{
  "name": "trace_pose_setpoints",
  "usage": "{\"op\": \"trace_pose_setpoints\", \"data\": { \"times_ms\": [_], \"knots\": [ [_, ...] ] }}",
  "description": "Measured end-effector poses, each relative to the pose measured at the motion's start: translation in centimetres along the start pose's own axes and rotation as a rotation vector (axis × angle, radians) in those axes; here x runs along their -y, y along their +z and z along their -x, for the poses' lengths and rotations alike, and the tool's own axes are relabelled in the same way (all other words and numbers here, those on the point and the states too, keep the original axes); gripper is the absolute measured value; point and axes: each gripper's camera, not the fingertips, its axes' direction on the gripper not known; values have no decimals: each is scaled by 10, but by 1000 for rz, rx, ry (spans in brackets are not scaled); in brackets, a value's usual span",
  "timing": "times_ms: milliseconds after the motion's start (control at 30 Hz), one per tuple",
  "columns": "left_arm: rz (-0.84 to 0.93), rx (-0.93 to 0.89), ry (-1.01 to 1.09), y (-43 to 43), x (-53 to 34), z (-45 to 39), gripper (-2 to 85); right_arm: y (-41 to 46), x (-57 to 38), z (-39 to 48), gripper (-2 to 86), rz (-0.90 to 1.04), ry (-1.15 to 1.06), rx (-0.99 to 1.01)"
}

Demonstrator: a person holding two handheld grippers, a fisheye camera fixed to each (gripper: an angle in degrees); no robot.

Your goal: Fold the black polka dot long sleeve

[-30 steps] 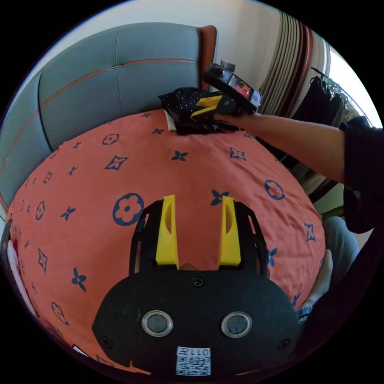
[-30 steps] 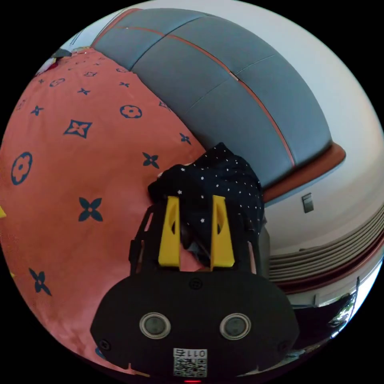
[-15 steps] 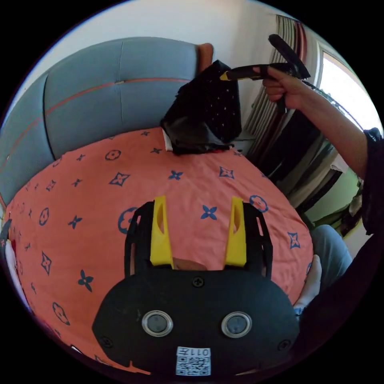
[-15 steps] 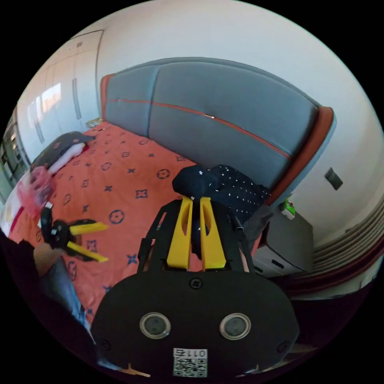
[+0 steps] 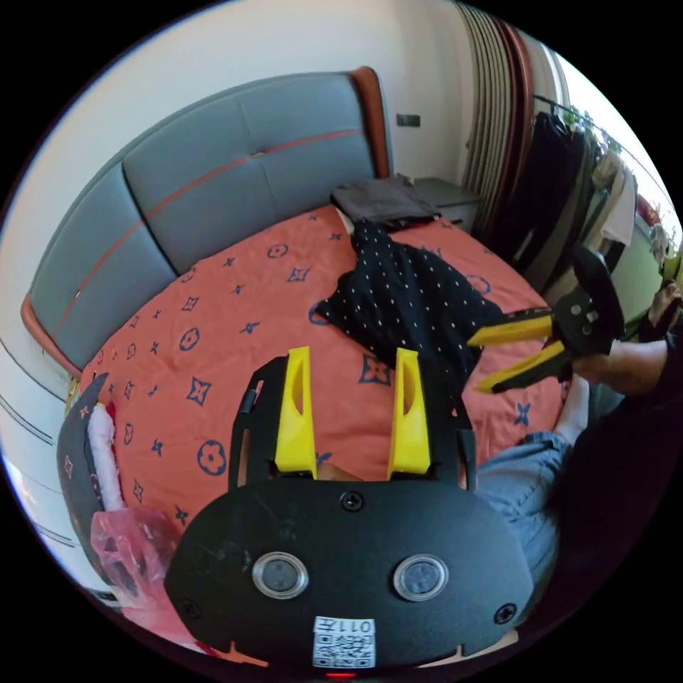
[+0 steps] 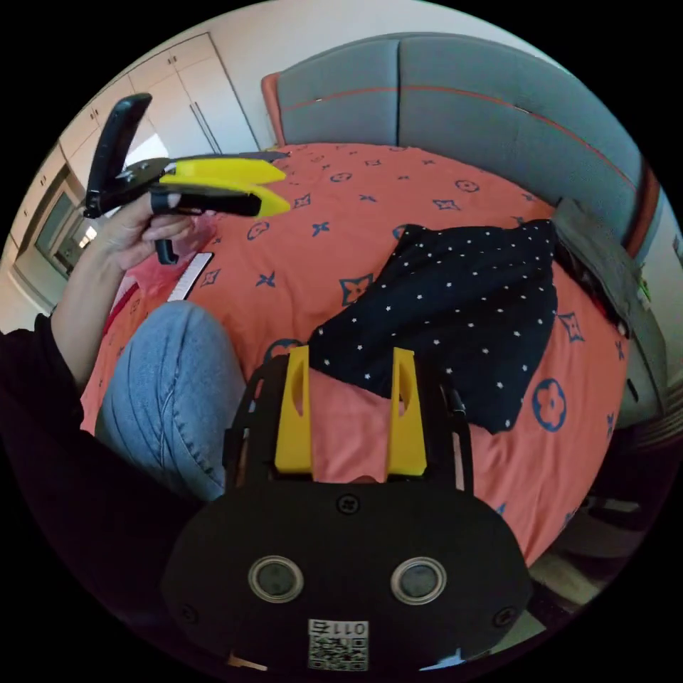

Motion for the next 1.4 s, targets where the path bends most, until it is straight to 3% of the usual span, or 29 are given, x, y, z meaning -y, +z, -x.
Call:
{"op": "trace_pose_setpoints", "data": {
  "times_ms": [167,333,467,500,633,833,1033,1167,1300,1400],
  "knots": [
    [6,-25,-2,3,-4,4,150,-31,-22,5,143,-27,-47,-141],
    [17,-140,-74,12,5,9,151,14,-21,31,157,37,-145,-186],
    [65,-172,-84,13,6,14,159,53,-19,42,93,61,-246,-302],
    [70,-170,-84,11,4,18,161,48,-16,32,42,68,-229,-245],
    [60,-210,-93,9,-2,34,165,-21,-15,-6,20,-76,-124,-225],
    [9,-274,-43,32,22,26,167,-84,-58,-86,13,-90,54,-447],
    [167,-251,48,87,47,2,175,-118,-134,-174,22,-90,425,-702],
    [283,-309,3,135,54,4,170,-115,-193,-230,60,38,639,-551],
    [388,-384,-20,182,58,2,110,-121,-211,-224,112,-97,554,-385],
    [401,-405,4,197,67,2,65,-85,-206,-253,112,25,538,-323]
  ]
}}
